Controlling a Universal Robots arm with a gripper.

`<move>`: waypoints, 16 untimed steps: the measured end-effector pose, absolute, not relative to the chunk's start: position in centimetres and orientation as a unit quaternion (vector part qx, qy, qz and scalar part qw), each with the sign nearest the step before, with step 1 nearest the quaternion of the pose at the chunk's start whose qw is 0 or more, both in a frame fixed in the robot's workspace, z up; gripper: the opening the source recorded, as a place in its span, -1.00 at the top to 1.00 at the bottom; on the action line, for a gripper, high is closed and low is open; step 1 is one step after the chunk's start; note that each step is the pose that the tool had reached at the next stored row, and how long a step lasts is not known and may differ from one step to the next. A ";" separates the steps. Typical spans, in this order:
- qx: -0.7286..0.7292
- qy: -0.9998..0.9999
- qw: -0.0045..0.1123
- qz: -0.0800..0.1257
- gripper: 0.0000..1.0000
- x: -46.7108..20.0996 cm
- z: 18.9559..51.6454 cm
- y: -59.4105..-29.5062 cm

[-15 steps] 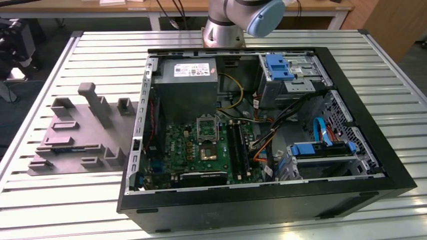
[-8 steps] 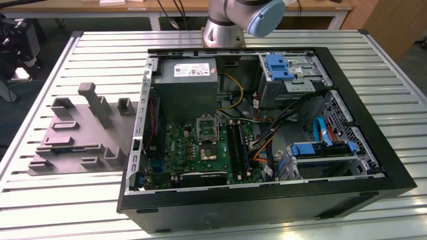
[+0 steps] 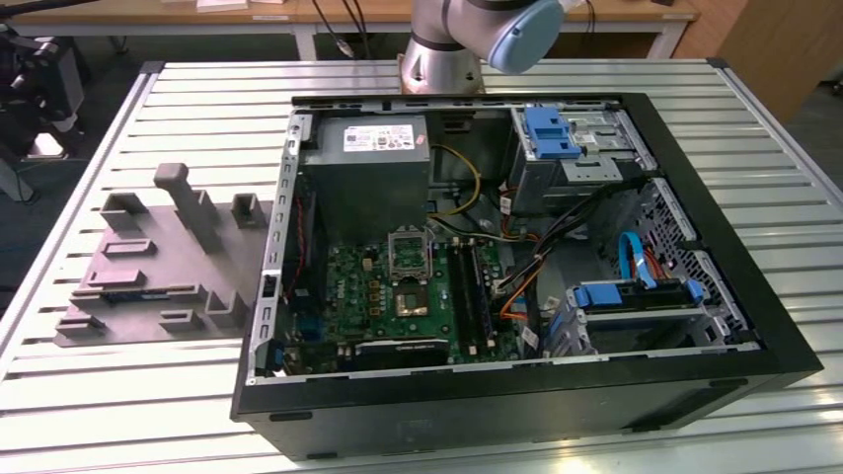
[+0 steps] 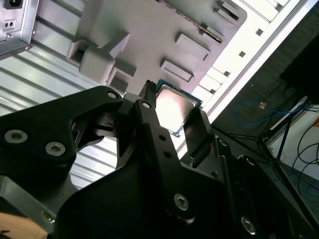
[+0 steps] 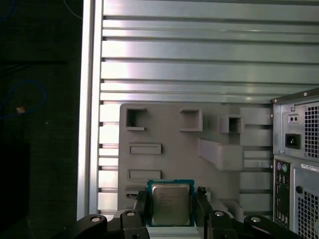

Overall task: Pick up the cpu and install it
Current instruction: 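Pick up the cpu and move it towards the insertion slot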

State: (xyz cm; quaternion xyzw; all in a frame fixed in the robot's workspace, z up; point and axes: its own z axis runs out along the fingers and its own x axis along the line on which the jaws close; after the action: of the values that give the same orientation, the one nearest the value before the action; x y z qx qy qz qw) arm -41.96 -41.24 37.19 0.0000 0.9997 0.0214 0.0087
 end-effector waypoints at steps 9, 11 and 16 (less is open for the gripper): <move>0.000 1.000 0.009 0.021 0.06 -41.3 37.2 -41.2; 0.000 1.000 0.009 0.021 0.06 -41.2 37.2 -41.2; 0.000 1.000 0.009 0.021 0.06 -40.8 37.2 -41.2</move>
State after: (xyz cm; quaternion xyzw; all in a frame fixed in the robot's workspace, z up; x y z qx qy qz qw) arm -40.83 -41.24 37.18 0.0000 0.9997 0.0215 0.0088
